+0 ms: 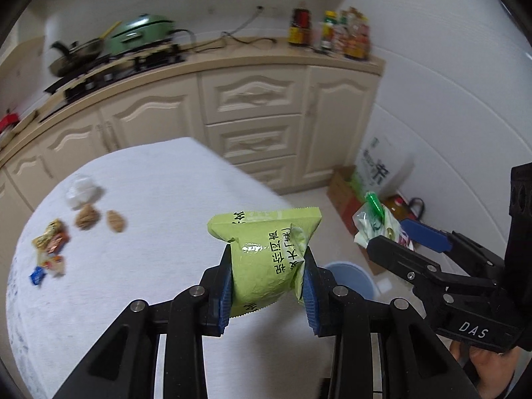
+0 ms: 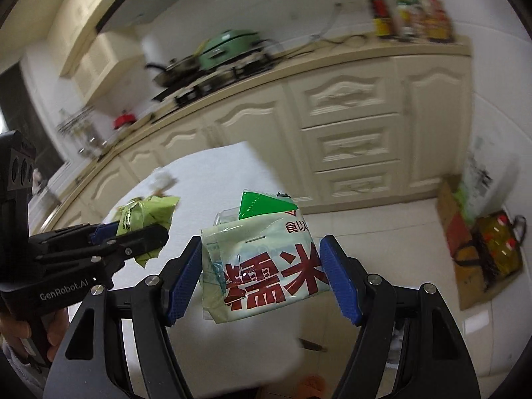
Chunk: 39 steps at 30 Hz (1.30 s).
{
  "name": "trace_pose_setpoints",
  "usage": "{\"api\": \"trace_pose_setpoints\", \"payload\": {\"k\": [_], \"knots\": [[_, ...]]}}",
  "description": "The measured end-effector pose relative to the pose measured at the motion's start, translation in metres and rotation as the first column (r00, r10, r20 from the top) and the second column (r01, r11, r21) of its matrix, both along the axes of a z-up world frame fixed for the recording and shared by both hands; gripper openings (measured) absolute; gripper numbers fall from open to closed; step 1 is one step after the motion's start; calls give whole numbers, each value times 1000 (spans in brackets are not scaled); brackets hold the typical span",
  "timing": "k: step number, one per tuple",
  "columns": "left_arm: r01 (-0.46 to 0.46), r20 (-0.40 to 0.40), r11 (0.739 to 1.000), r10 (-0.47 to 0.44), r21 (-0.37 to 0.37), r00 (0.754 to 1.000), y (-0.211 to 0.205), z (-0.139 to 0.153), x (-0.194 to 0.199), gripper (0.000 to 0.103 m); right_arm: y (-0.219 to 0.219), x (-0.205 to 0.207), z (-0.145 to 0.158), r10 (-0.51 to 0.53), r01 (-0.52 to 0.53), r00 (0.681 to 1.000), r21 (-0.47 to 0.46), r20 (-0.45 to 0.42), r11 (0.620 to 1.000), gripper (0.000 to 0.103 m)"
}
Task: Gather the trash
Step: 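Carry both packages to the blue bin and open both grippers, then move both tools back toward the table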
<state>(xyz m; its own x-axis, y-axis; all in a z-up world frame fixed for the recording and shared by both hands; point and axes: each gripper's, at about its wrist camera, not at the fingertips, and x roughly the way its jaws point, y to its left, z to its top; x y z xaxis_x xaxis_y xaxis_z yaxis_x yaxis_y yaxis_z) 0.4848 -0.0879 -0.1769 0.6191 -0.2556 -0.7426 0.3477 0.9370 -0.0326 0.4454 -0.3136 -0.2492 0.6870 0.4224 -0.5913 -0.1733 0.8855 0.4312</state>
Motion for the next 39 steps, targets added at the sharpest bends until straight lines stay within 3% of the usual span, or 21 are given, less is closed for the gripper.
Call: {"api": "trace_pose_setpoints", "payload": {"k": [9,12,18,22,23,28,34,37,39], "knots": [[174,-111,983,-166,63,980,-139,-43,25,32,-121,-26,-52,-221,222,971,-3,-92,975,72],[228,-169,971,-215,65,962,-186,-65,43,32,-146,-28,-72,-268,269,955,-11,-128,963,72],[270,-191,957,-246,107,950,-245,-88,65,38,-183,-28,-112,-328,331,924,-17,-198,944,72],[251,-165,953,-224,168,960,-263,-101,92,71,-190,-22,-132,-339,345,912,-13,-230,938,72],[245,-158,954,-218,176,963,-271,-105,92,74,-191,-20,-136,-339,346,911,-11,-235,938,72],[208,-127,955,-184,210,975,-288,-119,87,75,-189,-10,-151,-332,343,909,0,-254,939,72],[150,-54,969,-143,196,988,-270,-101,62,80,-179,8,-152,-311,323,930,27,-197,946,74],[139,-27,973,-137,182,990,-251,-87,44,81,-176,12,-147,-331,336,922,-9,-201,942,91],[129,-12,976,-129,175,992,-239,-79,34,81,-174,7,-139,-327,334,925,7,-193,942,91]]}}
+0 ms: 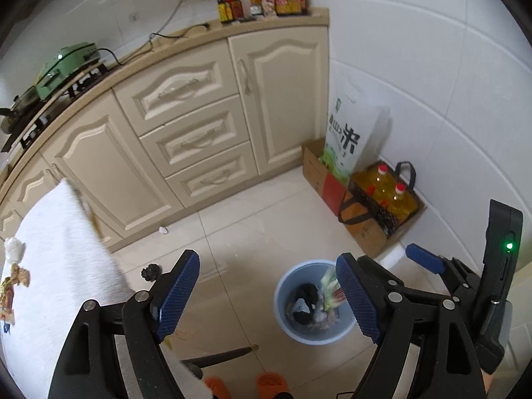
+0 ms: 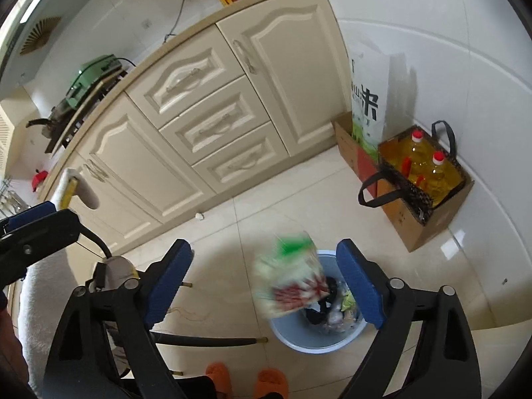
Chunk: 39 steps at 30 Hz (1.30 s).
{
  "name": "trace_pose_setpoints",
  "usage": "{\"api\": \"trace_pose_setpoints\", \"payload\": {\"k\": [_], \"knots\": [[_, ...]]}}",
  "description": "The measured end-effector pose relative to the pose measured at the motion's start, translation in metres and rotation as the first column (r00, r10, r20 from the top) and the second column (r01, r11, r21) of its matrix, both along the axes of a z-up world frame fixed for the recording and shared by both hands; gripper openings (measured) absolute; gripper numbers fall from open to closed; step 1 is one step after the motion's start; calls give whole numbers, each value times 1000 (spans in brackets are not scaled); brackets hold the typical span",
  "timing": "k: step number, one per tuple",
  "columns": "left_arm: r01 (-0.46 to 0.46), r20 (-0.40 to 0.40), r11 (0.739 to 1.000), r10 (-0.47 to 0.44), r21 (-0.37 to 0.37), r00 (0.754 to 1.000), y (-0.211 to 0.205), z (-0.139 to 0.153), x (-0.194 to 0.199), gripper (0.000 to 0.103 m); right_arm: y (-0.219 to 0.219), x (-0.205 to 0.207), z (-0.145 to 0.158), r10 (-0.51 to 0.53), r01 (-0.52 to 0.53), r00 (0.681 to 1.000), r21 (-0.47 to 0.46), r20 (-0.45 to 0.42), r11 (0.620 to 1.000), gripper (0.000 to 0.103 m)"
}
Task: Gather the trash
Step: 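Move both tools back toward the table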
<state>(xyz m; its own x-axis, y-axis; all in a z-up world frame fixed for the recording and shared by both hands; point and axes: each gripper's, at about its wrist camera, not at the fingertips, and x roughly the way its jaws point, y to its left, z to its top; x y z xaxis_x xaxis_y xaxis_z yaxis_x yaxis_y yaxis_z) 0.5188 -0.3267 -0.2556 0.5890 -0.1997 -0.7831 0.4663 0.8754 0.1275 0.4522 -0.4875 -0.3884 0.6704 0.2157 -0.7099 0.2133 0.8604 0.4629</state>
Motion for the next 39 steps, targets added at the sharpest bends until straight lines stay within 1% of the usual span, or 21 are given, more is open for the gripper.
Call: {"api": "trace_pose_setpoints", "payload": {"k": [3,6,11,14,16,18,19,22,26,27,29,31,34,36,37,39], "knots": [[-9,28,1000,10,-22,1000,19,14,-18,82,3,-9,13,-6,6,1000,2,6,1000,92],[-16,44,998,18,-53,999,44,32,-39,83,10,-20,34,-6,7,1000,-10,23,1000,92],[-21,93,994,31,-108,995,96,68,-77,85,33,-38,80,7,-5,997,-36,80,999,94],[-29,130,988,49,-150,990,142,93,-102,90,61,-46,112,44,-36,992,-75,119,997,96],[-40,167,985,69,-169,984,178,107,-121,91,82,-49,131,79,-65,986,-95,145,993,98],[-59,197,983,94,-176,976,208,114,-133,93,111,-49,153,125,-105,976,-118,177,987,99],[-78,212,980,116,-181,970,230,118,-140,94,122,-48,158,142,-120,972,-125,185,985,99],[-142,241,972,186,-189,953,289,124,-147,95,173,-42,184,224,-193,949,-154,222,969,100],[-248,241,948,292,-198,925,368,119,-142,96,245,-25,204,341,-300,908,-192,244,935,100],[-284,235,938,327,-199,915,394,116,-140,96,266,-19,208,374,-329,896,-210,238,921,100],[-341,217,919,381,-199,899,426,110,-132,96,294,-9,209,418,-367,878,-231,233,901,100],[-396,183,895,432,-204,883,461,101,-123,96,325,5,208,463,-407,860,-258,214,876,100],[-465,119,860,495,-212,861,500,84,-107,96,362,25,199,513,-453,840,-294,175,842,100],[-494,64,842,517,-218,854,518,73,-95,94,383,42,189,543,-482,827,-314,143,818,100],[-503,41,836,523,-220,851,525,65,-89,94,393,49,185,555,-495,823,-325,123,806,100],[-508,13,835,522,-211,853,529,55,-77,92,411,65,174,577,-519,812,-344,89,783,100]]}}
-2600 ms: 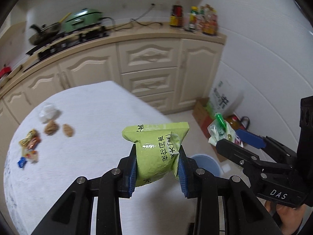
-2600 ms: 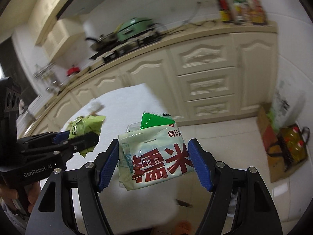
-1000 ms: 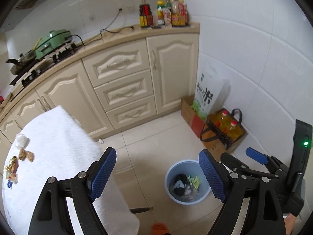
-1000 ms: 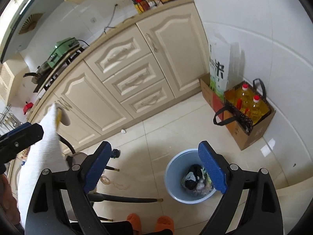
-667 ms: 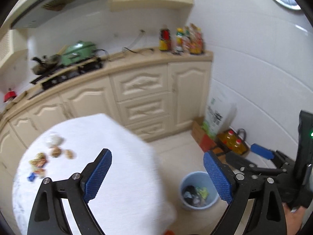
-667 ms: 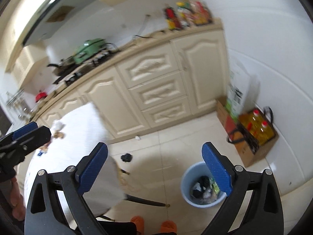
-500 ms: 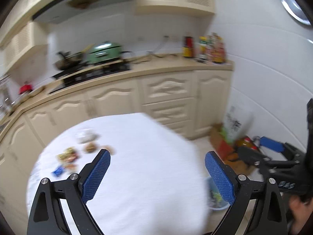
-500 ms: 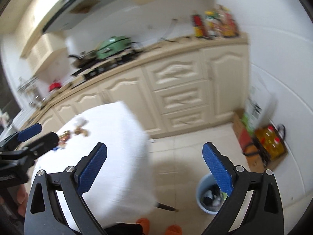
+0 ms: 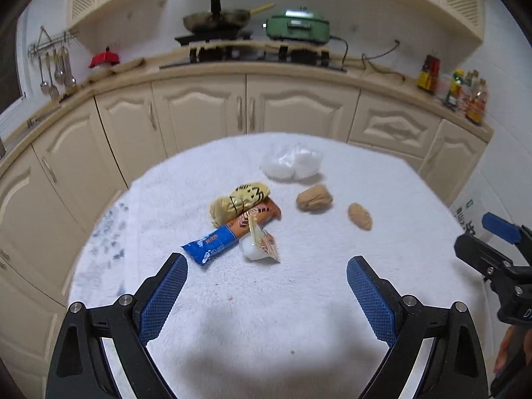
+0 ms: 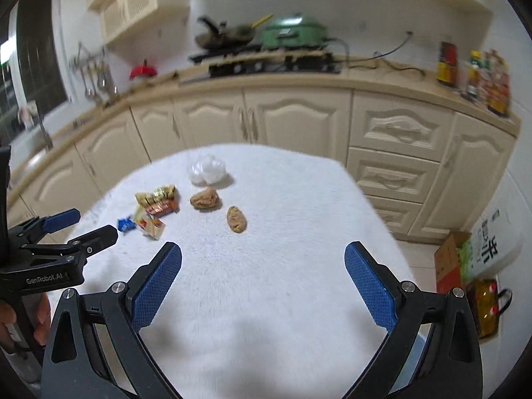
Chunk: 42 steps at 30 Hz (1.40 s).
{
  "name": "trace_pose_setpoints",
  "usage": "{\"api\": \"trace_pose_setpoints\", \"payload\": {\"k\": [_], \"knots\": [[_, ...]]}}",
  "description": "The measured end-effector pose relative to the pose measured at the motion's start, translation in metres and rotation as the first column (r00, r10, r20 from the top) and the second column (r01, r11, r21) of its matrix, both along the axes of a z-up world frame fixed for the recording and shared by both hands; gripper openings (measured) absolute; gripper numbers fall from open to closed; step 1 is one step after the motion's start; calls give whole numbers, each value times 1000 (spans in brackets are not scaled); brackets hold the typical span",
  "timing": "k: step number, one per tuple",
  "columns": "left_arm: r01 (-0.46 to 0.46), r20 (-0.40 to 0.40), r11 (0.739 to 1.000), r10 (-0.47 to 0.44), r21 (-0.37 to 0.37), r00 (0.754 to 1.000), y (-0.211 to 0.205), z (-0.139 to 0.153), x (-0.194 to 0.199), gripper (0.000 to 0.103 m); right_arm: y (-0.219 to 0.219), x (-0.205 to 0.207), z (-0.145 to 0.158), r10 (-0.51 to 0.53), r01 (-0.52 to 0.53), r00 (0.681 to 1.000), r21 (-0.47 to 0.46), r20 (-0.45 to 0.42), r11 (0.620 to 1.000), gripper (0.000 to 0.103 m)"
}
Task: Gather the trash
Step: 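Grasp the white cup with the left gripper while the right grasps a peanut, then carry the cup and peanut to the bin and open both grippers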
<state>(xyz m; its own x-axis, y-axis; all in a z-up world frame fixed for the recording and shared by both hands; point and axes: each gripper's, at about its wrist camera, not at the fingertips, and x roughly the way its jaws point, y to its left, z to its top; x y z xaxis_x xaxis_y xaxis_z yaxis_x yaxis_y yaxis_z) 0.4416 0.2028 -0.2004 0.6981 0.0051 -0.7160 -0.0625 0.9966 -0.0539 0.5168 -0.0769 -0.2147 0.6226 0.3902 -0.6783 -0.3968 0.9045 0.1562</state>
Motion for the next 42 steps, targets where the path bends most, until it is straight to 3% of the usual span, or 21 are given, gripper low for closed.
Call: {"api": "trace_pose_setpoints", "payload": {"k": [2,6,8,12,15,19,21,24,25,26,32,42], "knots": [[6,-40,1000,-6,3,999,-1,-13,15,82,13,14,-11,12,-13,1000,-33,-21,999,100],[10,-109,1000,-11,-12,994,3,-29,43,72,33,43,-33,38,-43,997,-79,-67,996,100],[7,-129,1000,-9,-14,992,1,-35,56,59,40,55,-41,52,-59,995,-87,-85,994,100],[11,-139,1000,-13,-14,990,-8,-39,70,48,56,71,-54,91,-102,991,-113,-101,988,100],[7,-122,1000,-5,18,992,-8,-37,87,31,67,76,-58,123,-135,988,-132,-97,982,93],[7,-116,999,-11,-32,993,-11,-41,101,29,78,84,-65,151,-165,982,-140,-110,976,70],[7,-112,999,-11,-37,994,-11,-41,98,27,82,87,-70,161,-179,979,-149,-126,972,65],[7,-98,999,-11,-38,995,-12,-35,92,23,84,85,-71,183,-200,975,-131,-129,971,47],[5,-95,999,-9,-38,995,-13,-32,87,22,84,84,-70,183,-200,974,-127,-132,972,29],[5,-94,999,-8,-39,996,-14,-31,84,21,82,82,-69,185,-201,974,-122,-134,972,24],[23,-78,999,-26,-42,997,-26,-14,59,19,63,60,-59,184,-193,973,-60,-140,979,24],[115,-1,989,-116,-90,993,-78,31,4,19,-10,-12,-16,151,-145,986,92,-68,985,24]]}}
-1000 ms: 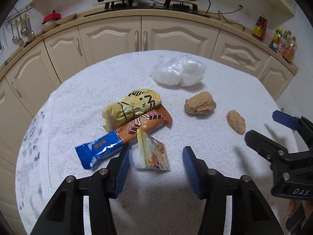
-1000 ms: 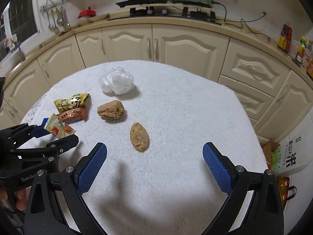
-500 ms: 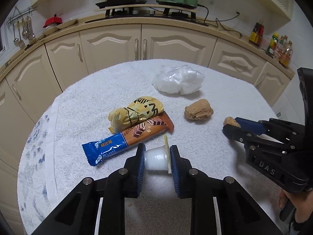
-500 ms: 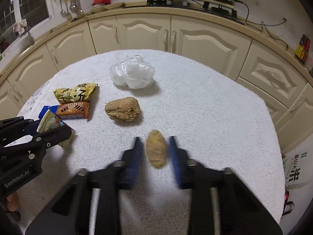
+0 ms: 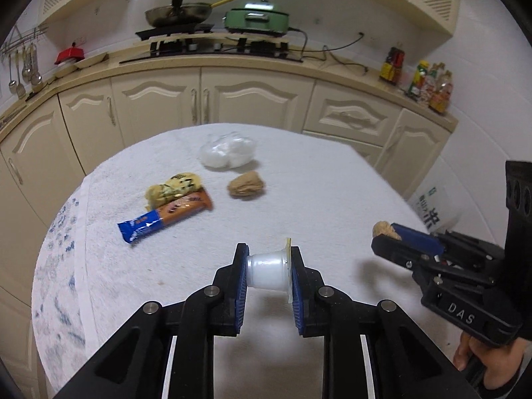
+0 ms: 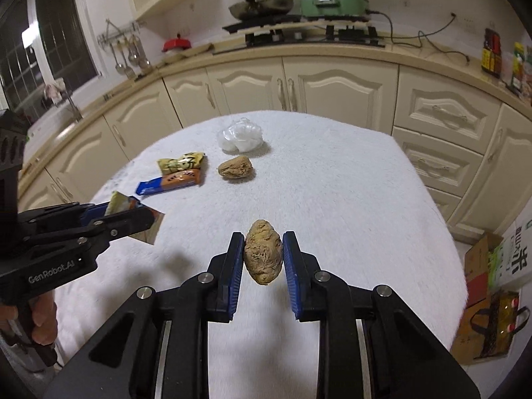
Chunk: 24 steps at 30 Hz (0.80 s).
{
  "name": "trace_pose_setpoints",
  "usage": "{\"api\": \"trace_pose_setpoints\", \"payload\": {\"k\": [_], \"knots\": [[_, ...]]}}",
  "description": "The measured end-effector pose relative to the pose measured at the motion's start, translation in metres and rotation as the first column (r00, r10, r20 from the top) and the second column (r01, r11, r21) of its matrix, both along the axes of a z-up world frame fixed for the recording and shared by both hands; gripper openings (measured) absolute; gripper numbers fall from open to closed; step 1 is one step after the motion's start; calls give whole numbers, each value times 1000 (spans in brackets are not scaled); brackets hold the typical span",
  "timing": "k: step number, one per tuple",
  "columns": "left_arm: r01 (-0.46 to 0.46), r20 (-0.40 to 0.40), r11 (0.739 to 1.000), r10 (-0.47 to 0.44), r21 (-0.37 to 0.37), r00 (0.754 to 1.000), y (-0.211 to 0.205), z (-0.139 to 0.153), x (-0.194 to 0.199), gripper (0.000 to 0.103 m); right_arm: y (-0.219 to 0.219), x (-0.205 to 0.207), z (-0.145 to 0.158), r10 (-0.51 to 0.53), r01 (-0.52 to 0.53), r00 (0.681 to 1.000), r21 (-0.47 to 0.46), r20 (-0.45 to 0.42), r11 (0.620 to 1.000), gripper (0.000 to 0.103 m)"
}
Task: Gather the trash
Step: 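Carry the cup and peanut to the bin and open both grippers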
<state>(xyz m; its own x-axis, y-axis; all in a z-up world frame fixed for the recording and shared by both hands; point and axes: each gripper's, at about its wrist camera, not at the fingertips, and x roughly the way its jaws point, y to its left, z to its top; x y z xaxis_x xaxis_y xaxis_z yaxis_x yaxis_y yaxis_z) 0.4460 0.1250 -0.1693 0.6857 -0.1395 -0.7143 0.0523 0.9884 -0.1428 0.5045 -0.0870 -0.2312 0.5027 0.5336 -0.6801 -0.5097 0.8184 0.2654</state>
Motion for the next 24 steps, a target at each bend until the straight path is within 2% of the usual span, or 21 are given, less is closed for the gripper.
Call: {"api": "trace_pose_setpoints", "payload": {"k": [6,13,17,21,24], "knots": [[90,29,996,-91,18,995,-66,18,-22,19,-66,-36,15,-76,73,997,66,31,995,24],[236,12,971,-237,44,971,-172,22,-24,19,-167,-67,17,-223,217,974,112,42,970,24],[334,-22,941,-334,44,942,-244,15,-13,19,-229,-79,7,-318,313,948,119,25,942,24],[425,-74,904,-421,39,904,-310,-3,6,19,-282,-85,-13,-400,398,917,118,-9,910,24],[463,-109,885,-456,48,883,-343,-17,26,19,-316,-84,-33,-451,453,891,111,-45,885,24]]}}
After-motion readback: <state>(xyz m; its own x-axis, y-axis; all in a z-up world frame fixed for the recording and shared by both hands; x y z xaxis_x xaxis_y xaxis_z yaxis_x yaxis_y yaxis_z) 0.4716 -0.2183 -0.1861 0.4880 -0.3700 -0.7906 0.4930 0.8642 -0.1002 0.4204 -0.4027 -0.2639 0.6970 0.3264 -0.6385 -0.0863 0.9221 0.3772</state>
